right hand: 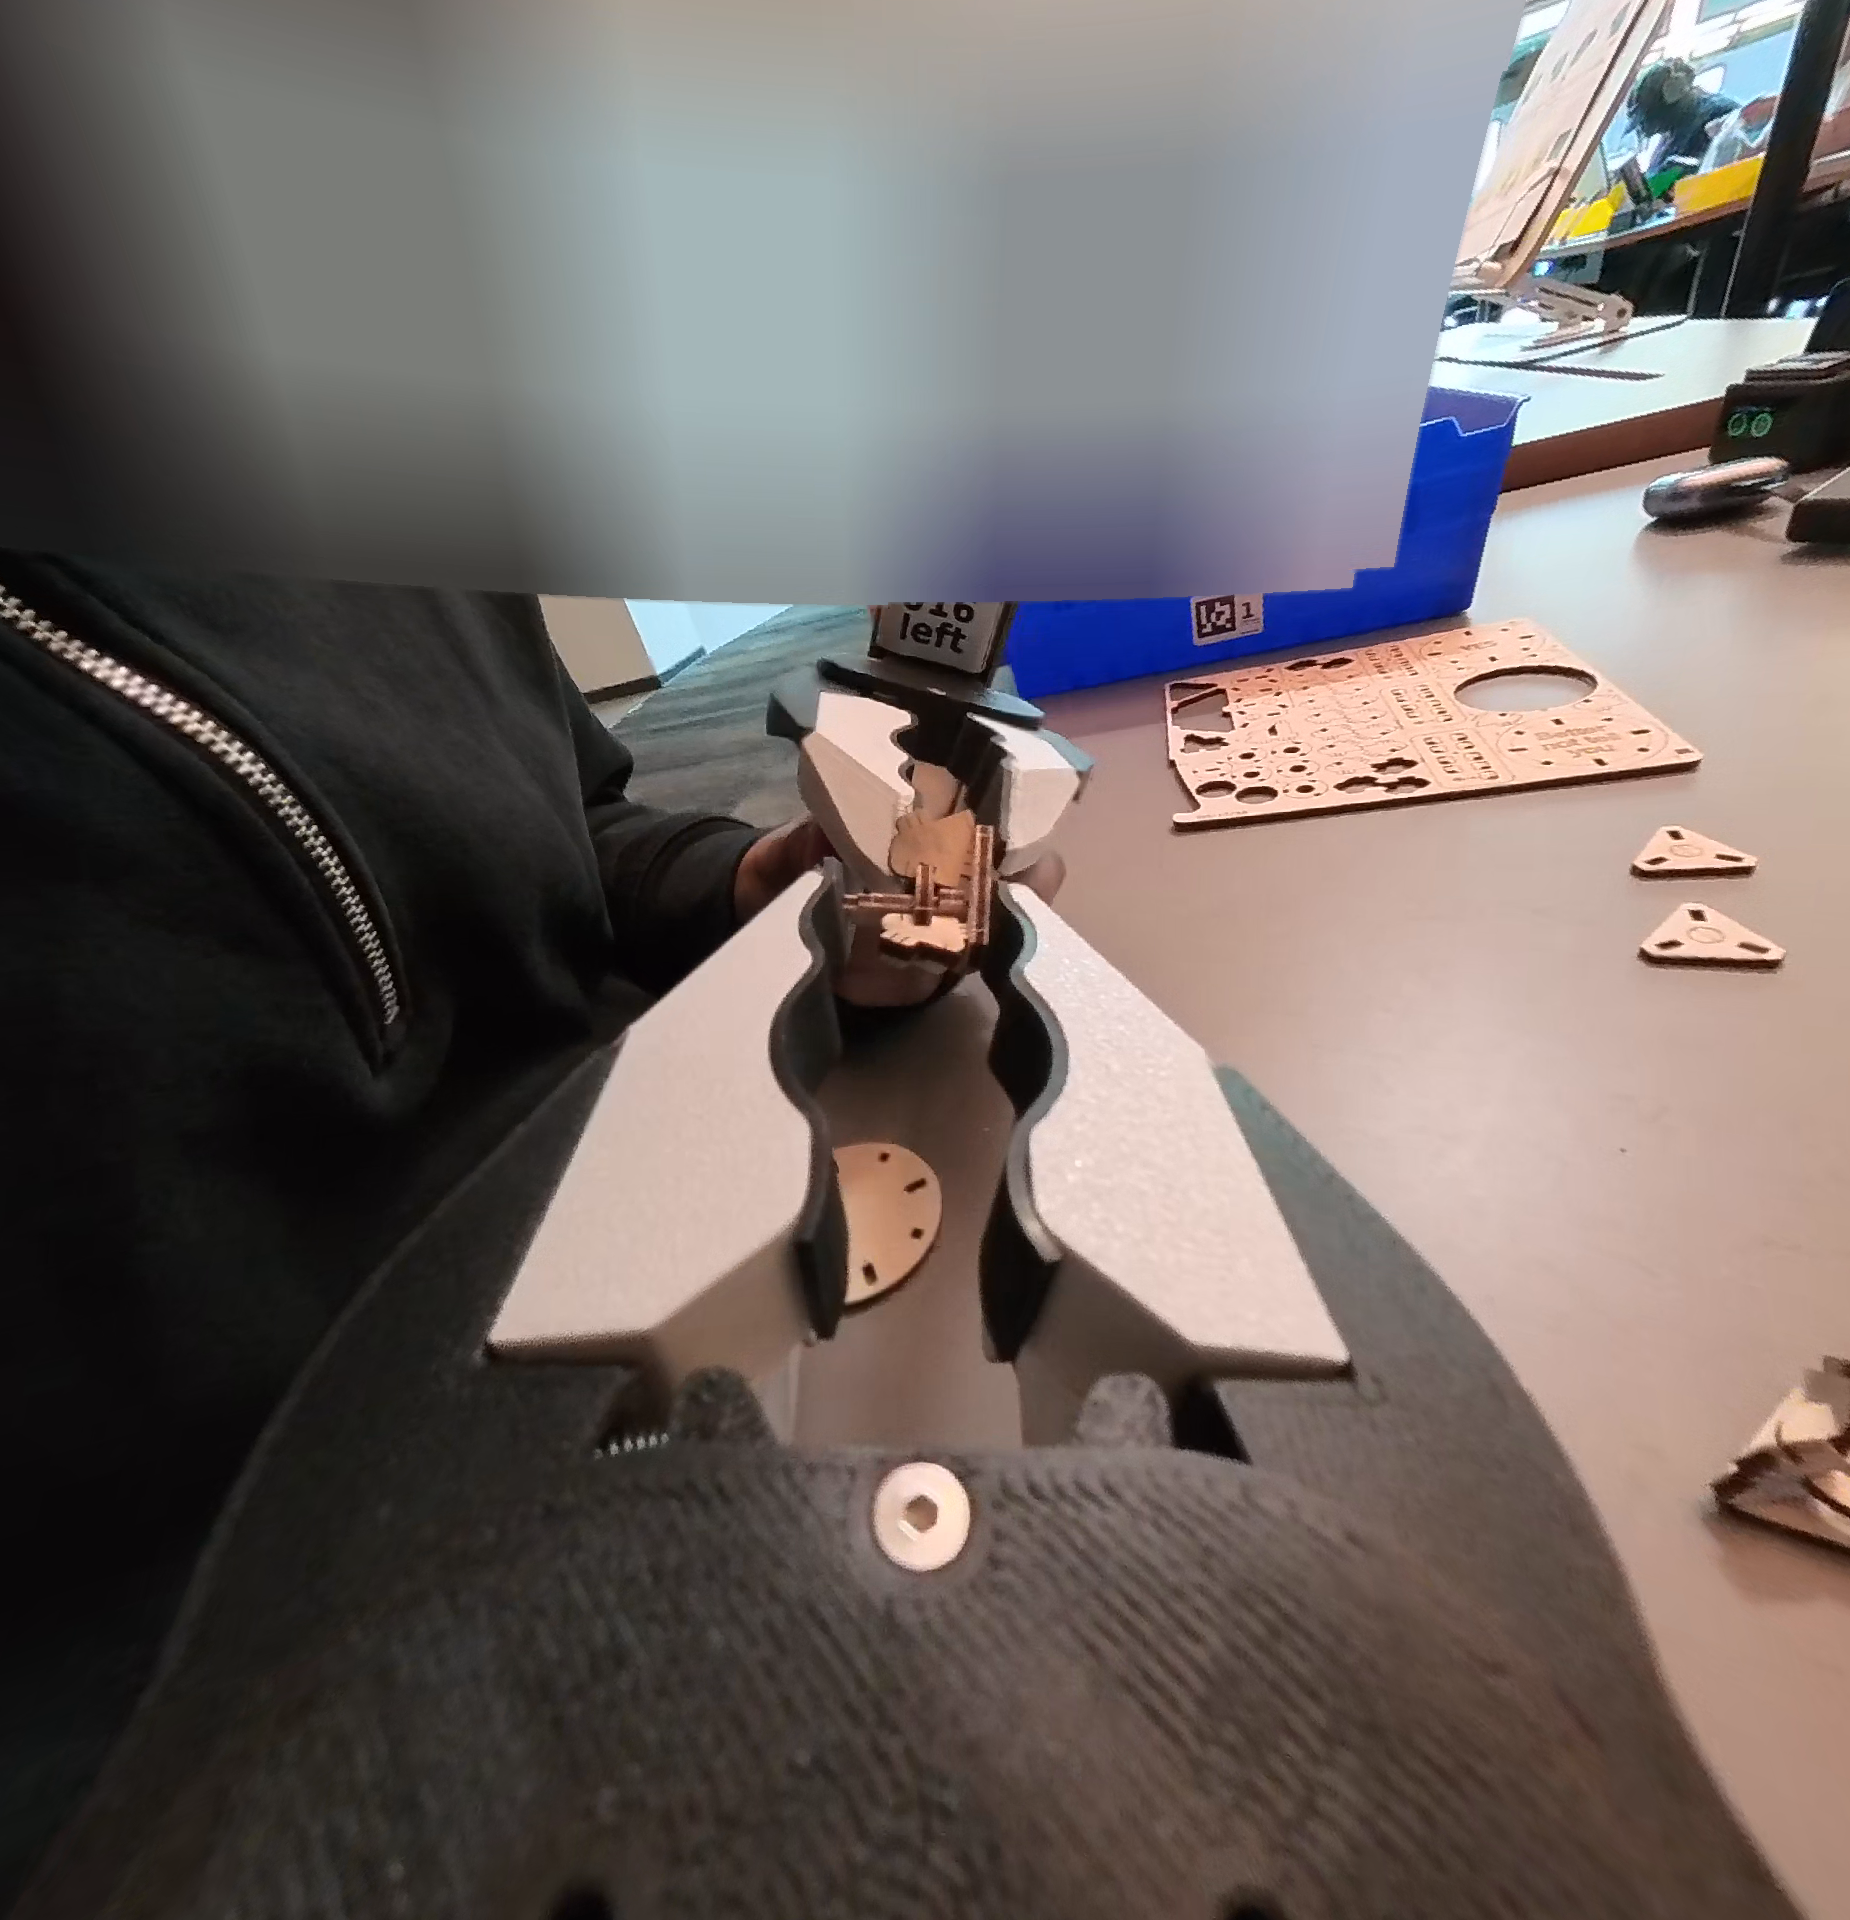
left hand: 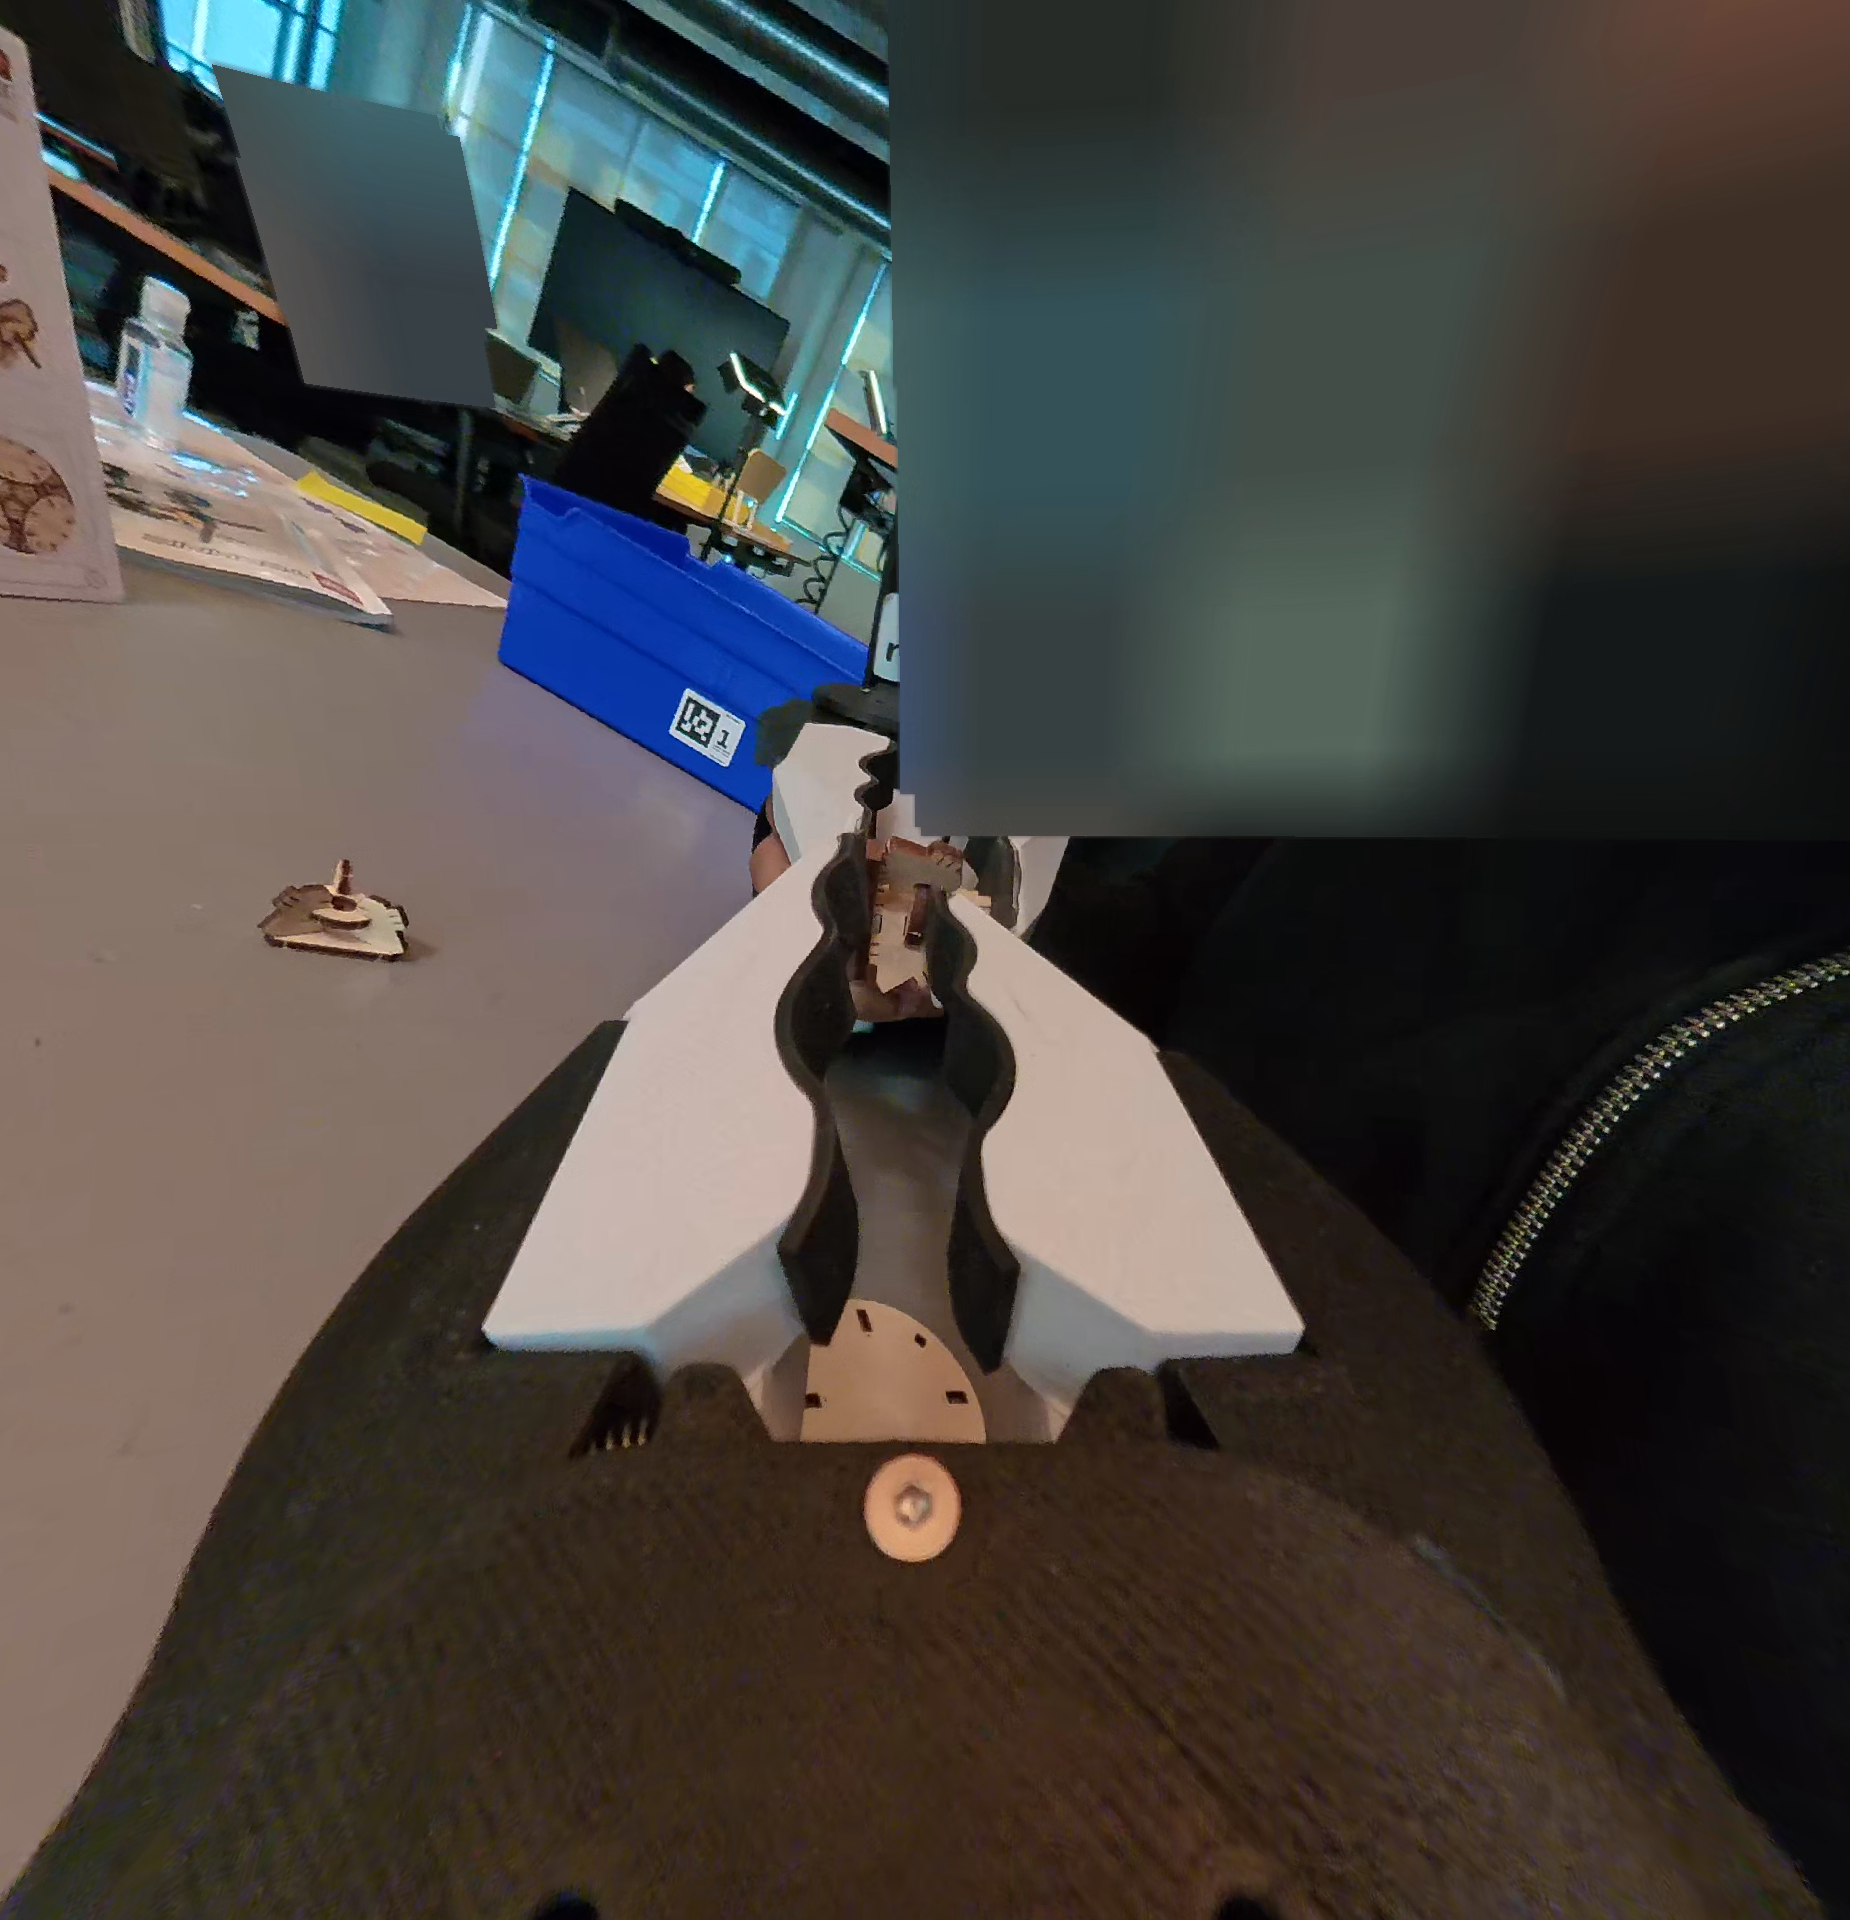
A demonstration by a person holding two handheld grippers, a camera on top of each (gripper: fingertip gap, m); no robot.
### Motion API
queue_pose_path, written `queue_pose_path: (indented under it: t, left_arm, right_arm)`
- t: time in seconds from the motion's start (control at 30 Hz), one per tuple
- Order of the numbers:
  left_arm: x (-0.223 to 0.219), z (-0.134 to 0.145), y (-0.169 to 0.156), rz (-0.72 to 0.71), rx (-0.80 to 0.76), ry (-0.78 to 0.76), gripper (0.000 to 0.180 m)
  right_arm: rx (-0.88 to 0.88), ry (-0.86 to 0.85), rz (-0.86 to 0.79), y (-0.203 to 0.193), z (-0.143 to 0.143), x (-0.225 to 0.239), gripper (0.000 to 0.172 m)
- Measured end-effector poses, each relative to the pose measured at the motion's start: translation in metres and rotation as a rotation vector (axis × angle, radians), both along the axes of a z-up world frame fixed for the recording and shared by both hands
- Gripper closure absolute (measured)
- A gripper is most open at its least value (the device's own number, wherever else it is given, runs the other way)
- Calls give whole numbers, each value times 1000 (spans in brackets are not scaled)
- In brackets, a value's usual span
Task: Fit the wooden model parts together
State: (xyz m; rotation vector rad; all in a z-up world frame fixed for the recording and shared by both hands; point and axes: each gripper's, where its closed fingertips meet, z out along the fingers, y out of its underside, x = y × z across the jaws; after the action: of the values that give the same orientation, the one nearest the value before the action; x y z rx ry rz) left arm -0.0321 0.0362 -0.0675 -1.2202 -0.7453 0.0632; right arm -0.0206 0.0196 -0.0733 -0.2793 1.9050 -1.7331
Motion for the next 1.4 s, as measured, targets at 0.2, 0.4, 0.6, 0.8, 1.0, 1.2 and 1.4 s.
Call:
queue_pose_path:
  t: [0.2, 0.4, 0.6, 0.8, 1.0, 1.2, 1.4]
  left_arm:
    - [-1, -2, -1, 16, -53, 18, 169]
    - [4, 4, 2, -48, -4, 40, 166]
    - [6, 3, 3, -92, 18, 10, 167]
    - [15, 1, 0, -186, 27, -11, 144]
    - [13, -5, 3, -161, -32, -20, 152]
    - [11, -9, 1, -138, -82, -24, 165]
    - [6, -21, 0, -70, -222, -14, 164]
  right_arm:
    - [1, 1, 6, -1, -2, -1, 146]
    - [4, 87, 26, 3, 2, 4, 147]
    - [23, 146, 25, 5, -1, 6, 147]
    - [55, 201, 44, 6, -9, 11, 146]
    - [80, 227, 36, 4, -15, 11, 146]
    - [103, 233, 29, 3, -19, 11, 146]
    - [156, 227, 6, 1, -27, 6, 146]
